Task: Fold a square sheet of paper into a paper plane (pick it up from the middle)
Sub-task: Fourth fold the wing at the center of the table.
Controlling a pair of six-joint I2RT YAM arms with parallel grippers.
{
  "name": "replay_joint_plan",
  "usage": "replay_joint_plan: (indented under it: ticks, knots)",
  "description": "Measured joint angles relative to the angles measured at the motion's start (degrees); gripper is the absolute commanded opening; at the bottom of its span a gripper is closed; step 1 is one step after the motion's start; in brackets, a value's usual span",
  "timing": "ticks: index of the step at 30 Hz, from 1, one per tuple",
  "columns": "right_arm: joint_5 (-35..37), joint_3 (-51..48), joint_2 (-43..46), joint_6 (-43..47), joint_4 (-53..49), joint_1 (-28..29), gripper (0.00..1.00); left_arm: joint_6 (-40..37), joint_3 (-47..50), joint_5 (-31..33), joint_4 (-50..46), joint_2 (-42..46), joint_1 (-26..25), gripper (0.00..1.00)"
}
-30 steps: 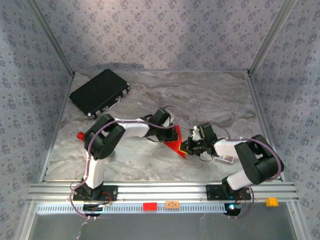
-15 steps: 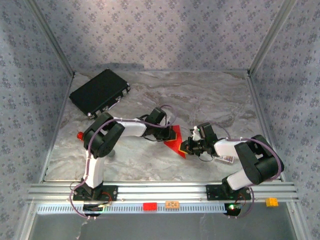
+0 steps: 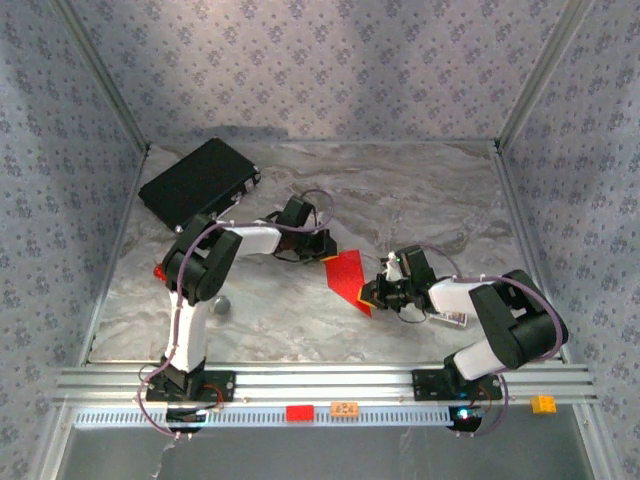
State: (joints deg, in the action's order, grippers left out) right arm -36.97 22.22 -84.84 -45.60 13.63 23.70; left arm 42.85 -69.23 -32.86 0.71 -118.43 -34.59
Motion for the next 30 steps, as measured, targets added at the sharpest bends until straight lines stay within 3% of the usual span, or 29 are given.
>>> replay_joint_plan:
  ticks: [9, 16, 23, 30]
  knots:
    - [-0.35, -0.07, 0.0, 0.02, 0.0, -0.22, 0.0, -1.49, -2.29, 4.44, -3.21, 0.04, 1.49, 0.11]
    - [-0.35, -0.07, 0.0, 0.0, 0.0, -0.22, 0.0, -1.46, -0.7, 7.3, -4.28, 5.07, 0.7, 0.13]
    - [-0.35, -0.24, 0.33, 0.02, -0.09, -0.35, 0.0, -1.42, -0.68, 7.34, -3.76, 7.3, -6.01, 0.11]
    - [-0.31, -0.28, 0.87, 0.02, -0.96, -0.55, 0.0, 0.24, -0.5, 5.81, -1.79, 3.72, -11.96, 0.09]
